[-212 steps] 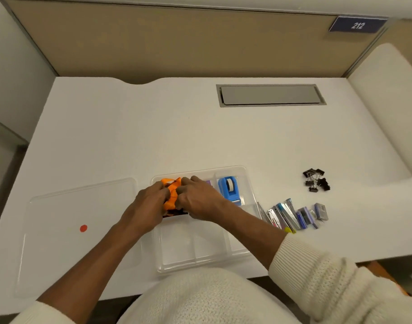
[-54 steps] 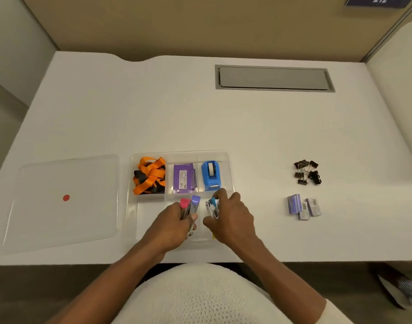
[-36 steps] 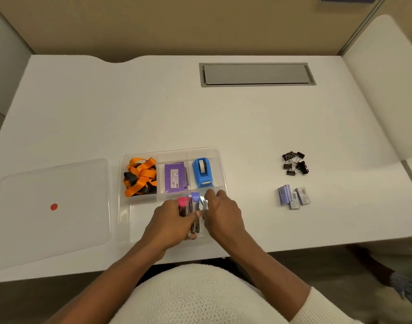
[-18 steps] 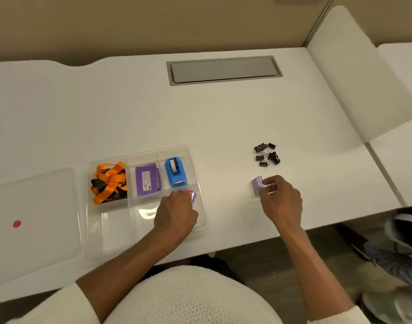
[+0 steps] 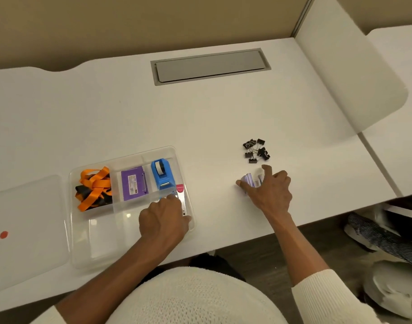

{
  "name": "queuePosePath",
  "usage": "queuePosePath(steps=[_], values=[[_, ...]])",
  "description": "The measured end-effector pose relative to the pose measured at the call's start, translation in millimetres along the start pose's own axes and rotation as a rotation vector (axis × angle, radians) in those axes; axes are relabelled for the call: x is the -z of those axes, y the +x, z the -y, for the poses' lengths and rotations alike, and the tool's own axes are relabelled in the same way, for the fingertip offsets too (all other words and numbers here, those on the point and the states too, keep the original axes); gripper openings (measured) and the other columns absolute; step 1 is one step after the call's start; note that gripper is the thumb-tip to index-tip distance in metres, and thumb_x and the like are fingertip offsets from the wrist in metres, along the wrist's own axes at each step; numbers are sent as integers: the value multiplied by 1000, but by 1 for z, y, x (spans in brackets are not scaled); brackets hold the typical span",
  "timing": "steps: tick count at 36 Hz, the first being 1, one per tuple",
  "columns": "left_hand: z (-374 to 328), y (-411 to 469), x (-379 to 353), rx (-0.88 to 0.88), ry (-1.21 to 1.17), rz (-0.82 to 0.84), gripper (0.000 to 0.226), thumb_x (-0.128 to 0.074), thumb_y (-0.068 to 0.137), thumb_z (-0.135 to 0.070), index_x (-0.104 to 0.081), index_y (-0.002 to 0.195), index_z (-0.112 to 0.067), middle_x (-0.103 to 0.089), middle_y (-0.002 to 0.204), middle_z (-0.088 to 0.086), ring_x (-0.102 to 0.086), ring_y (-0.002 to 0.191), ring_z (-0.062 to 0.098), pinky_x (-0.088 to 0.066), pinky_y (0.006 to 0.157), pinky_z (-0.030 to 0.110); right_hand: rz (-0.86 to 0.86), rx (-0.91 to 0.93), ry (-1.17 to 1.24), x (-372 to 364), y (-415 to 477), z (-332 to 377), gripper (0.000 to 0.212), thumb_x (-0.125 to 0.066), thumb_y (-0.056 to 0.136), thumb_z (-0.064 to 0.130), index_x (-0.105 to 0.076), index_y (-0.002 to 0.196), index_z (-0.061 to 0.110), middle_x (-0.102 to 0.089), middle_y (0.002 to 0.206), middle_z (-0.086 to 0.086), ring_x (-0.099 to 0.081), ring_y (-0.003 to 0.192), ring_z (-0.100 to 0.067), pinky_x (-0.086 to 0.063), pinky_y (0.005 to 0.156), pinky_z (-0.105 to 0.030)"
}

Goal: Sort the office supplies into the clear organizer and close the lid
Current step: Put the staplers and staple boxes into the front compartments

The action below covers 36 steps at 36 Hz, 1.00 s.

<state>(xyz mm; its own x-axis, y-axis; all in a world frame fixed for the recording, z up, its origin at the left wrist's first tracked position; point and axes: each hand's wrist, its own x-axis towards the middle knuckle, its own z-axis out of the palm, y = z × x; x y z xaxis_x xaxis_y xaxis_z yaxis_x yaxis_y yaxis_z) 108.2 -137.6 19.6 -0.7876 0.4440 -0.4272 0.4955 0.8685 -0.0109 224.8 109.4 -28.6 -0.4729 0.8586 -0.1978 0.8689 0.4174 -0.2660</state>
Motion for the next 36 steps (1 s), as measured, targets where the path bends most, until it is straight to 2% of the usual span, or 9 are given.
queuePosePath(steps=[6, 11, 15, 17, 20, 24, 29, 33, 36], values=[[-1, 2, 1, 11, 34, 4, 58, -68, 92, -61, -57, 134, -22, -70, 117, -2, -71, 101, 19, -46, 69, 29, 1, 59, -25, -12, 4, 6, 60, -67, 81, 64, -52, 128, 29, -41, 115, -11, -42, 113, -31, -42, 63, -35], [2, 7, -2, 58, -68, 25, 60, -72, 89, -61, -55, 135, -25, -69, 113, -5, -70, 98, 18, -45, 68, 27, 11, 47, 14, -18, 7, 5, 56, -69, 74, 63, -50, 115, 30, -35, 108, -6, -42, 110, -32, -41, 62, -35], [5, 15, -2, 107, -170, 58, 52, -74, 85, -66, -55, 114, -27, -54, 90, -9, -56, 79, 13, -42, 62, 28, 11, 48, 35, -21, 10, 3, 53, -71, 70, 64, -49, 105, 30, -33, 106, -4, -42, 108, -31, -41, 63, -35], [5, 18, -1, 153, -244, 37, 53, -71, 83, -73, -50, 102, -28, -56, 88, -8, -57, 78, 15, -45, 64, 29, 15, 52, 39, -22, 11, 2, 54, -72, 68, 64, -49, 105, 31, -35, 107, -5, -42, 108, -30, -42, 63, -34], [3, 19, -3, 176, -319, -40, 50, -67, 85, -74, -55, 96, -28, -63, 89, -8, -56, 73, 14, -47, 63, 28, 21, 62, 63, -22, 10, 2, 52, -75, 67, 63, -52, 102, 32, -33, 108, -3, -44, 107, -29, -45, 66, -35], [4, 20, -4, 186, -395, -52, 46, -73, 84, -68, -62, 103, -28, -63, 91, -9, -59, 78, 15, -49, 67, 29, 13, 99, 90, -22, 8, 1, 47, -76, 66, 60, -54, 98, 33, -32, 108, -2, -50, 96, -27, -45, 66, -35], [8, 20, -3, 208, -426, -69, 37, -80, 85, -58, -60, 98, -29, -60, 87, -10, -59, 77, 14, -45, 62, 28, 29, 157, 115, -21, 3, 3, 44, -79, 68, 57, -58, 100, 33, -32, 108, 1, -56, 87, -24, -45, 63, -31], [7, 21, -1, 187, -339, -43, 43, -78, 86, -59, -60, 106, -26, -66, 92, -5, -65, 82, 17, -51, 65, 31, 25, 193, 164, -20, -2, 3, 38, -80, 70, 54, -62, 97, 35, -33, 107, 5, -59, 78, -21, -43, 61, -28], [6, 23, -2, 160, -230, -16, 52, -79, 86, -57, -57, 119, -23, -62, 95, -6, -58, 80, 13, -48, 66, 29, 31, 214, 177, -20, -3, 3, 35, -80, 71, 55, -64, 95, 35, -34, 107, 6, -59, 75, -17, -42, 61, -27]])
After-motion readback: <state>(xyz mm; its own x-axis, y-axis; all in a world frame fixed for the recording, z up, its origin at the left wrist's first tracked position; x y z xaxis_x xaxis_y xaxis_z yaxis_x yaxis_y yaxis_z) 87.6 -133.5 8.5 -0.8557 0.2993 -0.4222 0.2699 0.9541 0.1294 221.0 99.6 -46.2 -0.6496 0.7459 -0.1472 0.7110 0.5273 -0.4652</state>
